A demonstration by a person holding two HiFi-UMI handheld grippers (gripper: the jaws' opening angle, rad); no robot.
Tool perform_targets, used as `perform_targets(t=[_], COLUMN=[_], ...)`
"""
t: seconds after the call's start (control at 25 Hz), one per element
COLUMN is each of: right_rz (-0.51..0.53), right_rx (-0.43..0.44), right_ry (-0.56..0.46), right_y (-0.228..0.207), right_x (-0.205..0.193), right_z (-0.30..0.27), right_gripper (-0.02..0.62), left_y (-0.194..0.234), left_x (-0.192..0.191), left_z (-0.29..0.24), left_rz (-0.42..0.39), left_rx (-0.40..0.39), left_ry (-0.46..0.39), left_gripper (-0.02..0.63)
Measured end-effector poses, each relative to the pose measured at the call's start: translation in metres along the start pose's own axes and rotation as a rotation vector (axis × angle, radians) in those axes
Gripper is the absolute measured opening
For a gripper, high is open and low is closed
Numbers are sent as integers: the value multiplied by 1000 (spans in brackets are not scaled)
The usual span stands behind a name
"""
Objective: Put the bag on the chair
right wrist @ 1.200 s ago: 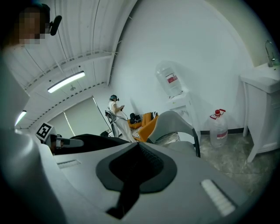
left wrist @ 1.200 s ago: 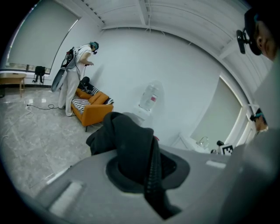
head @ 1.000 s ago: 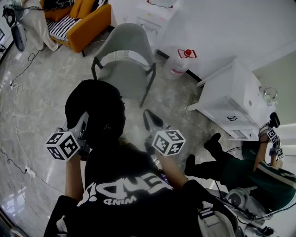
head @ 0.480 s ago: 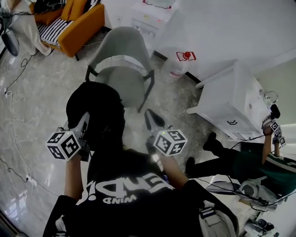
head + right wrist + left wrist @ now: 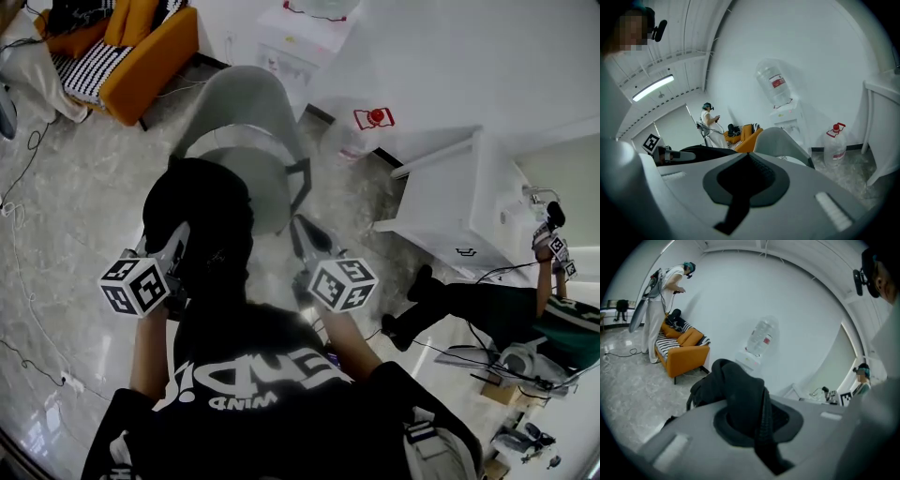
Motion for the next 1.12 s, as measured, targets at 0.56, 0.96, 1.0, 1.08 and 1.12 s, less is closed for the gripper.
perform_targets(t=[0.56, 0.96, 1.0, 1.08, 1.12], right_rz=[-51, -72, -69, -62, -59], right_rx=[-73, -62, -58, -50, -45], right_ry=[-19, 15, 19, 30, 34], right_y=[-22, -53, -57, -66, -70], right_x=[68, 97, 100, 107, 110], right_z=[-66, -92, -94, -99, -101], right_gripper=[0, 0, 0, 0, 0], left_y=[40, 67, 70, 75, 76], left_x=[98, 136, 139, 143, 145], left_z=[-62, -102, -104, -108, -110], left_rz=[-55, -14, -5, 13, 23], left_rx=[-72, -29, -21, -6, -1], left_ry=[47, 58, 49, 31, 24], left_gripper=[28, 29, 29, 29, 29])
Point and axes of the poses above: the fingertips, and each gripper's own axes: z backward along the fingers, y to its left, x out of its top, the point moved 1 cm from there along z, backward along the fingers, and after that the axes turned 15 degrees about y, right-handed, at the moved point
